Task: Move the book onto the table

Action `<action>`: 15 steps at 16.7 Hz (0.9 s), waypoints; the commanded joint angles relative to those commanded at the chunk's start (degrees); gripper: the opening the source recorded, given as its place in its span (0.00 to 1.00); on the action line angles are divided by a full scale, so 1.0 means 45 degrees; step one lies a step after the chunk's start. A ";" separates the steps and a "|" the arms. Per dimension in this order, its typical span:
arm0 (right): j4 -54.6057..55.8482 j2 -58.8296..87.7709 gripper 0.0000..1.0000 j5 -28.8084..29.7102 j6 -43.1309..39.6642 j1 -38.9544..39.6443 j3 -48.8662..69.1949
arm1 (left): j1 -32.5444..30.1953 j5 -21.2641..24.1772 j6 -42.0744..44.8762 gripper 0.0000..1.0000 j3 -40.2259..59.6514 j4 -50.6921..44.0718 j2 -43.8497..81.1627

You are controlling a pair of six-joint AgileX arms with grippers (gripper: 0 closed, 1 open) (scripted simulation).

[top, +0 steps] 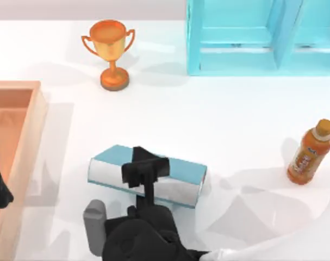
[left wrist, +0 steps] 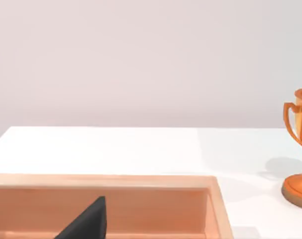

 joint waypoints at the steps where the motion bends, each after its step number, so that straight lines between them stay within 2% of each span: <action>1: -0.0249 -0.0067 1.00 0.0152 0.0289 0.0267 0.0111 | 0.0000 0.0000 0.0000 1.00 0.0000 0.0000 0.0000; 5: -0.2459 -0.0328 1.00 0.1213 0.2667 0.2084 0.0729 | 0.0000 0.0000 0.0000 1.00 0.0000 0.0000 0.0000; 10: -0.7314 -0.0430 1.00 0.2796 0.7017 0.4544 0.1436 | 0.0000 0.0000 0.0000 1.00 0.0000 0.0000 0.0000; 15: -1.1121 -0.0542 1.00 0.3665 0.9542 0.5356 0.1830 | 0.0000 0.0000 0.0000 1.00 0.0000 0.0000 0.0000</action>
